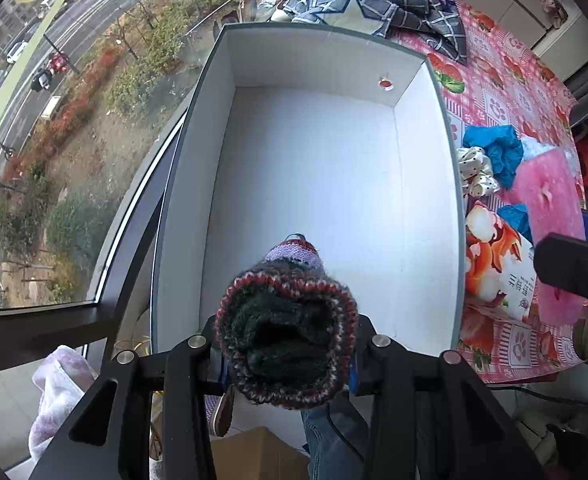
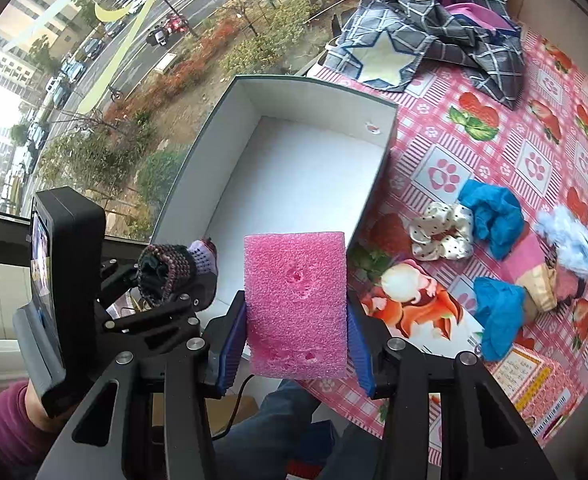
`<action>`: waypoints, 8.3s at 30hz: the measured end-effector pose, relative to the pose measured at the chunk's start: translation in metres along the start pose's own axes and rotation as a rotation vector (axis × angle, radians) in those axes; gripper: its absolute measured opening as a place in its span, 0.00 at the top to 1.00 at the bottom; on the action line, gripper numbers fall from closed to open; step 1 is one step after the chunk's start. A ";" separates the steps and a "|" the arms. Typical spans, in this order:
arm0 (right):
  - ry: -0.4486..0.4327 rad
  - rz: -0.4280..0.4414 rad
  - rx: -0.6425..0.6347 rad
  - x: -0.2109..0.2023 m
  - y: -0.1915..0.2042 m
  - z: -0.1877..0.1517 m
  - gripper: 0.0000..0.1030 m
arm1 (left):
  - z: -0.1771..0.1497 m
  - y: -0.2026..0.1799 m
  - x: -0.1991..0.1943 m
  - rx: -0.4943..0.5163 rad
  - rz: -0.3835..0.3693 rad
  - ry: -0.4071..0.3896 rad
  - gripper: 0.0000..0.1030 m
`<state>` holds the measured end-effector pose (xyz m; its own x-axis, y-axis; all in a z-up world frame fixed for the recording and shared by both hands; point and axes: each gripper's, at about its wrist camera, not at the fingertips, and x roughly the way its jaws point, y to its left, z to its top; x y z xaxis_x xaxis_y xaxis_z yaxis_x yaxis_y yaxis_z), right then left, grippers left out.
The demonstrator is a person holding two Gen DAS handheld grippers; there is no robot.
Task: Organize soft objects
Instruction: 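Carry the beanie and sponge over the open white box with both tools, then open the left tool to drop the beanie while the right tool drops the sponge into the box, then grasp the blue cloth with the left tool while the right tool grasps the light blue fluffy item, then carry the blue cloth and fluffy item over the white box with both tools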
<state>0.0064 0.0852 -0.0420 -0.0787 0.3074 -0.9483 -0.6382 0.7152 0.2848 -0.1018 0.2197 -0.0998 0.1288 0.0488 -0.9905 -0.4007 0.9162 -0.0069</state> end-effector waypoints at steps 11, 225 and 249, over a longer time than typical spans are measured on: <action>0.032 0.017 -0.030 0.014 0.016 0.009 0.54 | 0.003 0.003 0.008 -0.011 -0.006 0.020 0.57; -0.040 0.024 0.065 -0.042 -0.032 -0.018 0.65 | 0.000 -0.023 -0.081 -0.014 -0.057 -0.177 0.69; -0.007 0.034 0.010 -0.032 -0.011 -0.006 0.65 | -0.005 -0.003 -0.079 -0.075 -0.050 -0.175 0.69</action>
<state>0.0110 0.0635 -0.0161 -0.0950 0.3361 -0.9370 -0.6277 0.7104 0.3184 -0.1154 0.2113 -0.0226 0.3030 0.0780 -0.9498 -0.4555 0.8873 -0.0724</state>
